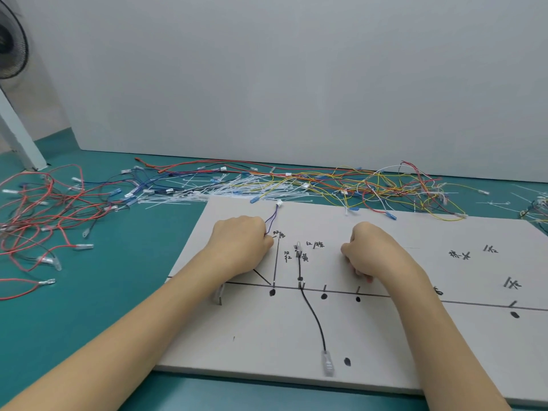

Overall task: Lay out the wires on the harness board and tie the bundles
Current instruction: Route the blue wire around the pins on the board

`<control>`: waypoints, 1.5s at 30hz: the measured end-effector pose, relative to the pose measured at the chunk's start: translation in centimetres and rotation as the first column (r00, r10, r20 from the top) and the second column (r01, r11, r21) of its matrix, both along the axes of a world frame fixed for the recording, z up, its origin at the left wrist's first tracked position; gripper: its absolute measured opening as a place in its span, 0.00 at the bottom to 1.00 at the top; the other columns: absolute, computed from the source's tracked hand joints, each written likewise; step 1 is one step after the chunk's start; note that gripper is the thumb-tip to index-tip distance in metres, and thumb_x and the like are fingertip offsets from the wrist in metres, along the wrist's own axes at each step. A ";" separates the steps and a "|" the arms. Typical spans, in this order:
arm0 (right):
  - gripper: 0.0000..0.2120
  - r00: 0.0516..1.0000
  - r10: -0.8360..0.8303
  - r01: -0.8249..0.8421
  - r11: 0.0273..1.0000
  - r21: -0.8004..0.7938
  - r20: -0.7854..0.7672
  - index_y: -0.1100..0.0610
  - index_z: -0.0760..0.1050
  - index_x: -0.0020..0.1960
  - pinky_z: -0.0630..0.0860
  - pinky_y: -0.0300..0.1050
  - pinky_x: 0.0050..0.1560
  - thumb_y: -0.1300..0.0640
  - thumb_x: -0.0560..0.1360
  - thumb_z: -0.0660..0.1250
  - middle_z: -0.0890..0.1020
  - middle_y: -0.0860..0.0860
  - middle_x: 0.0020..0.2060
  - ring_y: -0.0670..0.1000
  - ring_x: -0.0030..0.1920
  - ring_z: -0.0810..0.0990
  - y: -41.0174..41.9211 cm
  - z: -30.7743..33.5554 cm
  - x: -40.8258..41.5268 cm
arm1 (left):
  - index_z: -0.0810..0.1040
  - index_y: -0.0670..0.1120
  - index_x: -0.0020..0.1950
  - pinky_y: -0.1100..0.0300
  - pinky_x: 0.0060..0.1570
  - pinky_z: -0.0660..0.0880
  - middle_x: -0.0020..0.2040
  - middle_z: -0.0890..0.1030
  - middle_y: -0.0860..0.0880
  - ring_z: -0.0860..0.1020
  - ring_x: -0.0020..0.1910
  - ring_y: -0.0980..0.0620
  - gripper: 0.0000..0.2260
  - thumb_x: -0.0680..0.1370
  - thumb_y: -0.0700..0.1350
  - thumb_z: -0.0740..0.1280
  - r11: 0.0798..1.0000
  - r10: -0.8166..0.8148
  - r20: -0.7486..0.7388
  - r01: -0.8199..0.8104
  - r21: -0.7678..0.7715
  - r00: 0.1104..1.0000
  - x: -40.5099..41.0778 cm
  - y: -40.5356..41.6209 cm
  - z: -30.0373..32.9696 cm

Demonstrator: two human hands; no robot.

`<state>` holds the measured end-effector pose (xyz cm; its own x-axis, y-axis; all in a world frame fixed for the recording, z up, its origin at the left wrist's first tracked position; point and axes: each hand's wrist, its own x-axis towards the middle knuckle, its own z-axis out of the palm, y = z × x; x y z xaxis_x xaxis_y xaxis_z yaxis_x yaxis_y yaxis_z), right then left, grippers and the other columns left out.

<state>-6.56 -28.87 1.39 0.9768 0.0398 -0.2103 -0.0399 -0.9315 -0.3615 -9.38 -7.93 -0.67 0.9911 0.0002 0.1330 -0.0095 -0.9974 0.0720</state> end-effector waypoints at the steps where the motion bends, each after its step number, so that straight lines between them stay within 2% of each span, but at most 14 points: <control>1: 0.10 1.000 -0.002 0.002 1.000 -0.001 -0.003 0.59 0.66 0.36 0.68 0.39 0.31 0.64 0.77 0.57 0.77 0.57 0.37 0.55 0.31 0.74 -0.1 0.0 0.0 | 0.63 0.47 0.33 0.56 0.31 0.56 0.32 0.67 0.51 0.70 0.38 0.43 0.16 0.80 0.49 0.56 1.000 0.004 0.000 -0.004 0.000 1.000 0.0 -0.2 0.0; 5: 0.11 0.999 -0.015 0.016 0.998 -0.055 0.033 0.58 0.65 0.35 0.63 0.38 0.29 0.62 0.77 0.58 0.74 0.54 0.34 0.54 0.34 0.73 0.0 -0.1 0.1 | 0.63 0.47 0.33 0.55 0.35 0.59 0.32 0.67 0.50 0.70 0.38 0.43 0.15 0.80 0.49 0.56 0.999 0.034 -0.014 -0.035 -0.027 0.999 -0.2 -0.5 0.5; 8: 0.14 0.985 -0.084 0.090 0.996 -0.030 0.153 0.57 0.63 0.34 0.60 0.40 0.30 0.55 0.77 0.59 0.70 0.53 0.31 0.57 0.38 0.72 0.0 -0.1 0.2 | 0.65 0.46 0.33 0.56 0.33 0.60 0.32 0.69 0.49 0.69 0.35 0.45 0.15 0.79 0.48 0.56 0.988 0.091 0.102 -0.078 -0.131 0.991 -0.5 -0.5 1.4; 11: 0.11 0.921 -0.138 0.041 0.965 0.260 0.365 0.57 0.71 0.43 0.66 0.44 0.35 0.50 0.78 0.60 0.77 0.52 0.35 0.56 0.39 0.75 0.3 0.2 0.2 | 0.63 0.45 0.29 0.58 0.29 0.59 0.27 0.69 0.49 0.66 0.28 0.48 0.16 0.76 0.47 0.57 0.949 0.073 0.228 0.003 -0.316 0.971 -1.2 -0.5 2.4; 12: 0.10 0.915 -0.163 -0.022 0.893 0.449 0.370 0.57 0.74 0.47 0.69 0.44 0.35 0.50 0.78 0.61 0.79 0.52 0.35 0.54 0.35 0.77 0.7 0.4 0.1 | 0.63 0.45 0.28 0.58 0.29 0.59 0.25 0.67 0.50 0.64 0.27 0.48 0.16 0.75 0.47 0.57 0.908 0.037 0.206 0.053 -0.416 0.978 -1.5 -0.6 2.7; 14: 0.10 0.949 -0.192 -0.084 0.608 0.789 0.249 0.58 0.76 0.52 0.73 0.43 0.28 0.52 0.80 0.62 0.81 0.54 0.35 0.51 0.27 0.77 1.9 0.8 -0.2 | 0.64 0.45 0.27 0.57 0.31 0.60 0.24 0.65 0.51 0.61 0.26 0.49 0.15 0.72 0.49 0.57 0.808 -0.025 0.139 0.102 -0.580 0.990 -1.9 -1.1 3.1; 16: 0.09 0.984 -0.144 -0.036 0.400 0.916 0.102 0.57 0.76 0.52 0.77 0.42 0.27 0.52 0.80 0.62 0.82 0.57 0.41 0.51 0.30 0.80 3.1 1.0 -0.5 | 0.67 0.44 0.28 0.56 0.32 0.60 0.23 0.65 0.51 0.61 0.25 0.50 0.15 0.70 0.52 0.56 0.761 -0.041 0.083 0.085 -0.643 0.996 -2.2 -1.5 3.2; 19: 0.10 0.997 -0.072 0.022 0.320 0.947 0.001 0.57 0.76 0.54 0.82 0.43 0.38 0.51 0.81 0.61 0.82 0.57 0.51 0.55 0.42 0.83 4.4 0.8 -0.5 | 0.68 0.47 0.25 0.56 0.33 0.62 0.23 0.67 0.52 0.62 0.25 0.51 0.15 0.70 0.52 0.57 0.690 -0.091 0.025 0.081 -0.719 0.996 -2.5 -2.1 3.5; 22: 0.09 0.997 -0.020 0.075 0.171 0.982 -0.072 0.59 0.74 0.53 0.82 0.46 0.47 0.54 0.81 0.61 0.81 0.60 0.54 0.59 0.50 0.83 4.5 0.6 -0.3 | 0.65 0.48 0.21 0.56 0.32 0.59 0.22 0.64 0.52 0.60 0.24 0.51 0.18 0.71 0.50 0.58 0.645 -0.150 -0.007 0.092 -0.759 0.989 -2.7 -2.5 3.7; 25: 0.07 0.990 0.017 0.137 0.012 0.991 -0.137 0.60 0.74 0.50 0.82 0.45 0.45 0.56 0.80 0.62 0.84 0.60 0.49 0.56 0.44 0.84 4.0 0.7 -0.3 | 0.62 0.49 0.19 0.57 0.30 0.55 0.22 0.61 0.52 0.57 0.25 0.51 0.23 0.75 0.45 0.60 0.580 -0.209 -0.065 0.070 -0.812 0.976 -2.7 -3.3 3.6; 30: 0.07 0.989 -0.050 0.143 0.056 0.988 -0.140 0.60 0.78 0.51 0.79 0.38 0.37 0.56 0.78 0.66 0.85 0.53 0.37 0.50 0.36 0.82 3.2 0.6 0.2 | 0.61 0.48 0.22 0.68 0.19 0.54 0.20 0.59 0.54 0.55 0.19 0.56 0.24 0.79 0.41 0.57 0.497 -0.300 -0.191 -0.018 -0.867 0.934 -2.9 -4.2 4.0; 36: 0.03 0.981 -0.048 0.189 -0.007 0.982 -0.189 0.57 0.78 0.43 0.74 0.35 0.29 0.59 0.75 0.69 0.83 0.51 0.34 0.46 0.30 0.79 2.7 0.8 0.4 | 0.60 0.49 0.26 0.70 0.22 0.50 0.23 0.57 0.53 0.52 0.22 0.54 0.21 0.80 0.49 0.55 0.464 -0.290 -0.379 -0.217 -0.859 0.879 -3.0 -2.2 4.4; 41: 0.05 0.973 -0.007 0.229 -0.115 0.967 -0.231 0.59 0.75 0.41 0.73 0.34 0.27 0.63 0.76 0.65 0.82 0.52 0.34 0.46 0.28 0.77 3.2 1.3 0.3 | 0.60 0.50 0.27 0.68 0.19 0.53 0.25 0.57 0.53 0.55 0.20 0.55 0.24 0.82 0.58 0.55 0.378 -0.376 -0.397 -0.253 -0.890 0.837 -3.8 -1.1 3.9; 45: 0.04 0.961 0.010 0.271 -0.213 0.939 -0.276 0.60 0.74 0.42 0.75 0.32 0.28 0.63 0.76 0.65 0.82 0.52 0.33 0.45 0.28 0.79 2.9 1.9 0.4 | 0.61 0.51 0.25 0.68 0.18 0.57 0.22 0.64 0.52 0.60 0.19 0.55 0.25 0.81 0.58 0.58 0.367 -0.406 -0.417 -0.273 -0.889 0.813 -4.3 0.0 3.7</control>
